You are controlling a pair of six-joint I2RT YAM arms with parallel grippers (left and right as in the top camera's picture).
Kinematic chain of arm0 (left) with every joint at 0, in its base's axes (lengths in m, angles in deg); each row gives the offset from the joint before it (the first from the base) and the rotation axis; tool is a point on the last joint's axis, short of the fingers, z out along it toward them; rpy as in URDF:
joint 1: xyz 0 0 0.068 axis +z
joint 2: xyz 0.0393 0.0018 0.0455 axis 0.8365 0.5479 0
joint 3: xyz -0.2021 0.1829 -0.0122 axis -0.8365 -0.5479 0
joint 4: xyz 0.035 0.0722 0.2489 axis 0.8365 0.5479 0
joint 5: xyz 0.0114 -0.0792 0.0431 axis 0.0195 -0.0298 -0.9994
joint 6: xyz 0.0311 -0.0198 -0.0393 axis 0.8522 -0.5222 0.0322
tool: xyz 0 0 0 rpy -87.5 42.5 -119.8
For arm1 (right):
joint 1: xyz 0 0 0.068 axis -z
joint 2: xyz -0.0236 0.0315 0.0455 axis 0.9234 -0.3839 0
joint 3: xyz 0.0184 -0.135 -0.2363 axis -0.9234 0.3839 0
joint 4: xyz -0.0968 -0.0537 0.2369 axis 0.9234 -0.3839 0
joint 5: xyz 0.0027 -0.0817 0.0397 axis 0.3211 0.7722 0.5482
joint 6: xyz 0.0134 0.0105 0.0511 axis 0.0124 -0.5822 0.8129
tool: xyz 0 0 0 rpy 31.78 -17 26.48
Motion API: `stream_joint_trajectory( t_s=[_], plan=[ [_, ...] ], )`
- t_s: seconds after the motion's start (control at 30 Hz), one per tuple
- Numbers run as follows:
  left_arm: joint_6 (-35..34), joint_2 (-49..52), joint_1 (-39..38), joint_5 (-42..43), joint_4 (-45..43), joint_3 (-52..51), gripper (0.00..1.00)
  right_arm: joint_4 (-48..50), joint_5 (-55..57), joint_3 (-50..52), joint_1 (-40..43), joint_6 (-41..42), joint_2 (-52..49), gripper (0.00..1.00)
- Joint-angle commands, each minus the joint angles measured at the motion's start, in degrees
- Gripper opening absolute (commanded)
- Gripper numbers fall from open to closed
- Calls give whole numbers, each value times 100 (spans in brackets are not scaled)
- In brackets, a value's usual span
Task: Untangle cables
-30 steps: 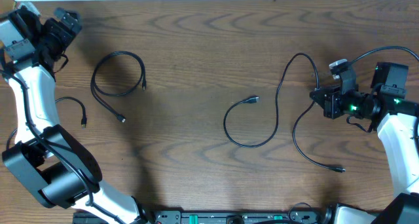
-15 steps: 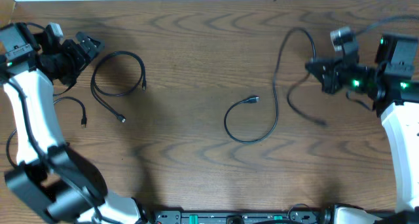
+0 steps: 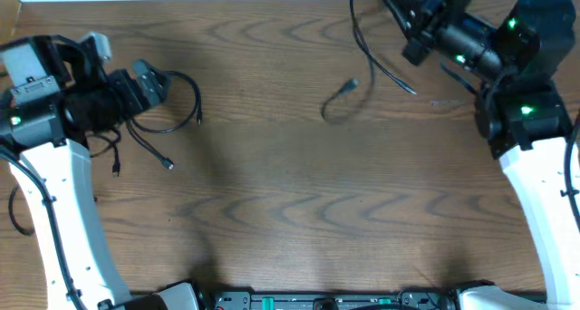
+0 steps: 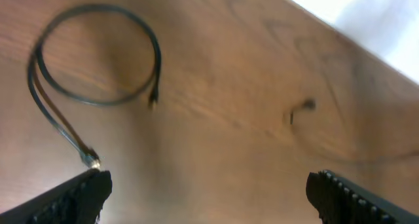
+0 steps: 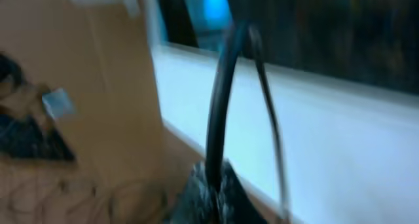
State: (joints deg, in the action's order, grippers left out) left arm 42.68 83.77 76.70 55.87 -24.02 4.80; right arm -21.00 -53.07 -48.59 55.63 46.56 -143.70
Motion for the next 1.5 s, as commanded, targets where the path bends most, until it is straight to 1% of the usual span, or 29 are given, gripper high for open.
stream_joint_trajectory(
  t_s=[0.0,0.13,0.3,0.4,0.53,0.63,0.73,0.83,0.9,1.07,1.17,1.23,1.27,1.3,1.33,1.37,1.4,1.47],
  plan=[
    [205,-94,-146,-70,332,59,100,625,487,-103,-404,494,-72,1],
    [286,-98,-275,-68,719,59,100,1639,942,-103,-907,496,-238,1],
    [284,-98,-420,-59,962,57,100,2778,1578,-103,-1384,527,-673,1],
    [286,-98,-522,131,1139,57,100,3532,1947,-105,-1547,925,-1097,1],
    [330,-98,-691,195,1274,57,100,4889,1991,-114,-1639,1543,-1788,1],
    [374,-101,-822,192,1333,59,100,5641,1989,-170,-1641,2179,-2326,1],
    [435,-103,-892,170,1329,57,100,5707,1878,-229,-1644,2538,-2686,1],
    [437,-103,-892,170,1329,57,100,5565,1394,-227,-1646,2546,-2986,1],
    [435,-103,-892,170,1329,57,100,5254,1213,-229,-1652,2533,-3126,1],
    [433,-103,-892,170,1331,57,100,4413,1187,-227,-1757,2450,-3427,1],
    [433,-103,-892,170,1346,57,100,3921,979,-227,-1851,2129,-3521,1],
    [433,-103,-892,170,1353,57,100,3390,953,-227,-1908,1878,-3528,1],
    [433,-103,-892,170,1353,57,100,3097,951,-227,-1937,1696,-3526,6],
    [433,-103,-892,170,1353,57,100,2894,951,-227,-1958,1587,-3526,21],
    [433,-103,-892,170,1353,57,100,2691,951,-227,-1976,1502,-3526,56],
    [433,-101,-892,170,1353,57,100,2549,944,-227,-1982,1451,-3526,80],
    [433,-101,-892,170,1353,57,100,2374,907,-227,-1980,1401,-3526,99],
    [433,-103,-892,170,1351,57,100,2179,772,-227,-1978,1381,-3526,99]
  ],
)
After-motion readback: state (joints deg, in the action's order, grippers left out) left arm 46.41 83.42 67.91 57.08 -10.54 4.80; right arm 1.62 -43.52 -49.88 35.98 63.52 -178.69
